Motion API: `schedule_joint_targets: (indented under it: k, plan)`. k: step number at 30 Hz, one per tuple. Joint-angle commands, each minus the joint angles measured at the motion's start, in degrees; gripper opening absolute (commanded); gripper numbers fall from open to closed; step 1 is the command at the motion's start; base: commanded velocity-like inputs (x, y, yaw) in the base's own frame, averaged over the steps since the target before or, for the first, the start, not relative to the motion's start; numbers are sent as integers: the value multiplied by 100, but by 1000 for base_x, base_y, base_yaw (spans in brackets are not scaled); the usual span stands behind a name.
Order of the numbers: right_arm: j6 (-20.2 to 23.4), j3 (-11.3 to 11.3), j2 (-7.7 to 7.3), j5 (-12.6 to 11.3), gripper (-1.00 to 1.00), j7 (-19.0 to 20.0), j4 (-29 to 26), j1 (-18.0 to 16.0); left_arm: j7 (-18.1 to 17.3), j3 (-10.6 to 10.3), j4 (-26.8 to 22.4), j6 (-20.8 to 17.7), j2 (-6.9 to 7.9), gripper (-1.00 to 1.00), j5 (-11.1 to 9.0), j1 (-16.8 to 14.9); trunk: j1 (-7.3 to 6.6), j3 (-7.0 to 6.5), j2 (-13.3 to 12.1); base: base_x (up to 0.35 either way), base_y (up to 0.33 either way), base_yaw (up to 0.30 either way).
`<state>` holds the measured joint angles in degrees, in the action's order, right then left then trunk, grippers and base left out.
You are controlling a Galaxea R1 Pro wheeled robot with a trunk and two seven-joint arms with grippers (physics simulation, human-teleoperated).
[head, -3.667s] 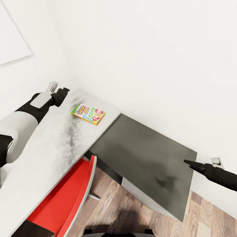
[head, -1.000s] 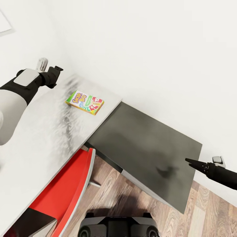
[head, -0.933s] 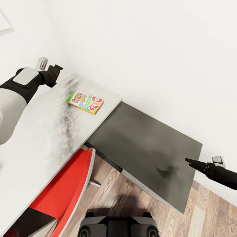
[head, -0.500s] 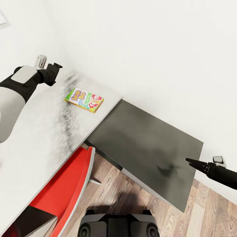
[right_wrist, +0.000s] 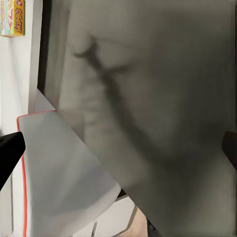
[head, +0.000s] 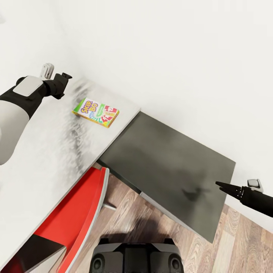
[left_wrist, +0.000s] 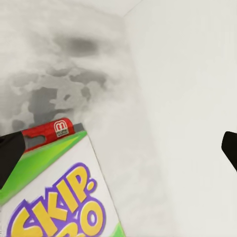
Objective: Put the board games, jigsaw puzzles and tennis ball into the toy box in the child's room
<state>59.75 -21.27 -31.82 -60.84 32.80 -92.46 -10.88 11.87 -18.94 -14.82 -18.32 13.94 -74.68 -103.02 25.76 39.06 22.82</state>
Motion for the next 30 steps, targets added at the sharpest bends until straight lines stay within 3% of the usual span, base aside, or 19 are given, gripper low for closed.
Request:
schedule_joint_targets:
  k: [1,8,14,17,18,20,21,23,24,26,30]
  plan:
    - [25,-24,-2,34,100,45,0,-3,40,-36,-13,-9,5,100,-45,4,3,16,9,0,0,0]
    - [25,-93,-24,33,100,158,0,9,34,-43,-13,-2,7,100,-36,27,3,79,9,0,0,3]
    - [25,-430,-123,33,100,719,0,136,29,-41,-13,1,15,100,-32,52,3,110,9,0,0,8]
    - [25,-807,-238,33,100,1395,-4,404,28,-41,-13,2,18,100,-31,61,3,117,9,0,0,4]
    - [25,-807,-238,33,100,1395,-4,404,28,-41,-13,2,18,100,-31,61,3,119,9,0,0,3]
    - [25,-1028,-332,35,100,1937,-3,580,27,-40,-13,5,19,100,-30,65,3,122,9,0,0,2]
    - [25,-1028,-332,35,100,1937,-3,580,27,-40,-13,5,19,100,-30,65,3,123,9,0,0,2]
    - [25,-1206,-422,37,100,2454,-2,722,27,-40,-13,9,20,100,-30,67,3,125,9,0,0,1]
    - [25,-1206,-422,37,100,2454,-2,722,27,-40,-13,9,20,100,-30,67,3,126,9,0,0,1]
    - [25,-1340,-488,43,100,2856,-1,821,26,-40,-13,15,20,100,-30,72,3,127,9,0,0,0]
    - [25,-1431,-529,47,100,3128,0,887,23,-45,-13,30,15,100,-28,78,3,129,9,0,0,0]
